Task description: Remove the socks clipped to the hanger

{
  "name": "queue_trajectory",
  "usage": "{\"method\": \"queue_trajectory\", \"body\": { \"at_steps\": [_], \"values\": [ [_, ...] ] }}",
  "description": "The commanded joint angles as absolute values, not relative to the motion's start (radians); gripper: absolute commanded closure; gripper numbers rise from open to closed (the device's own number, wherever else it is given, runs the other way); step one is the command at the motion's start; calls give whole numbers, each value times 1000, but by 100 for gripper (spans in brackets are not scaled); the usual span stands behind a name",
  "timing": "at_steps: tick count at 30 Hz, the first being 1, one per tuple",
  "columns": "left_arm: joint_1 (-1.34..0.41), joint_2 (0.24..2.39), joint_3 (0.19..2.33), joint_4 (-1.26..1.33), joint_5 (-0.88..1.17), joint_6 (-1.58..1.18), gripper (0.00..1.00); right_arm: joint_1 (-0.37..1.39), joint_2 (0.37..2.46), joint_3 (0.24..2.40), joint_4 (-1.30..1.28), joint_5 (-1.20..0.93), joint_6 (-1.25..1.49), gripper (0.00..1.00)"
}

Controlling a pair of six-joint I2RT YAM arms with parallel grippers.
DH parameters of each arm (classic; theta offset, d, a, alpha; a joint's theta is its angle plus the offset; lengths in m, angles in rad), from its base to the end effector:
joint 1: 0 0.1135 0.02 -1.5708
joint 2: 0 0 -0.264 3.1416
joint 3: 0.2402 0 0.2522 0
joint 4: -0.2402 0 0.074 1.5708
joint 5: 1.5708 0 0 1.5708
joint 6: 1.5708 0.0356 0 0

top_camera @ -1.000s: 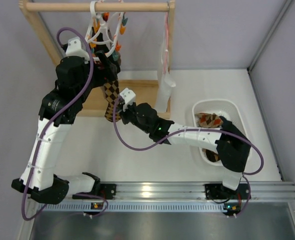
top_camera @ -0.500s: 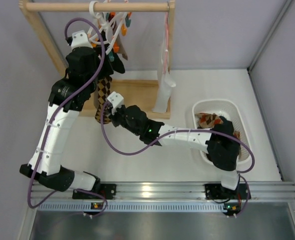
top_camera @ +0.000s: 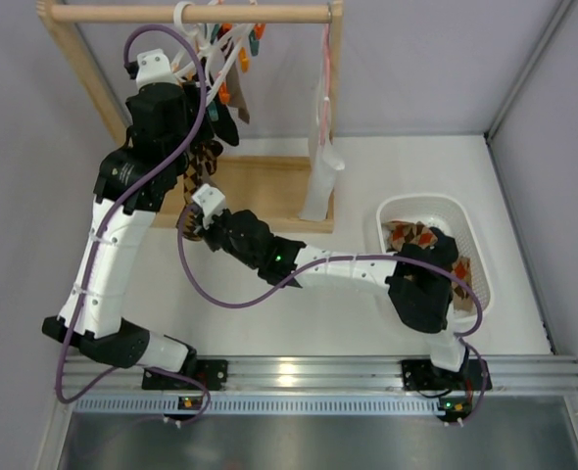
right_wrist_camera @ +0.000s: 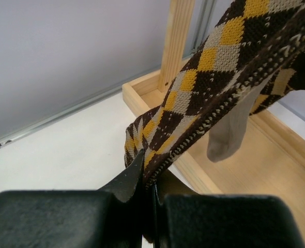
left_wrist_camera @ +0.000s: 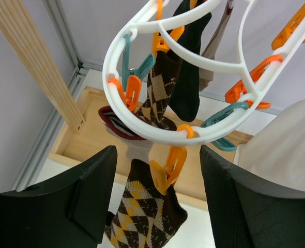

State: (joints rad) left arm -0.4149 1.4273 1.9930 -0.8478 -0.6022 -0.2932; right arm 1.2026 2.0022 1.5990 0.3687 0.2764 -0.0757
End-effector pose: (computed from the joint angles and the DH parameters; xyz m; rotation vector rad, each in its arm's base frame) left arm 0.2425 -0.0848 0.5280 -0.3021 1.7771 0.0541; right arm 0.1845 0.4513 0.3087 -0.7957 1.4373 0.6487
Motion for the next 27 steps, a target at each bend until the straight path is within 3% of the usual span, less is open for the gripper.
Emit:
{"method": "queue_trajectory", "body": {
  "at_steps": [1,5,15,19,24,27],
  "values": [
    [-417,1459,2042,-856,-623,-264,33,1238,2025,1652,342,275,-91,100],
    [-419,1468,2042,-856,-630,-256,41,1243,2029,1655,344,278,-94,100],
    [-419,1485,2028,-861,-676,-230,45,1252,2046,1675,334,284,-104,100],
    [-420,1494,2043,-862,-690,-215,59,1256,2048,1664,334,285,-103,100],
    [-419,1502,2042,-859,-683,-215,63,1258,2031,1632,353,291,-98,100],
    [-420,1506,2039,-861,-673,-221,78,1258,2017,1612,365,293,-97,100]
  ]
}}
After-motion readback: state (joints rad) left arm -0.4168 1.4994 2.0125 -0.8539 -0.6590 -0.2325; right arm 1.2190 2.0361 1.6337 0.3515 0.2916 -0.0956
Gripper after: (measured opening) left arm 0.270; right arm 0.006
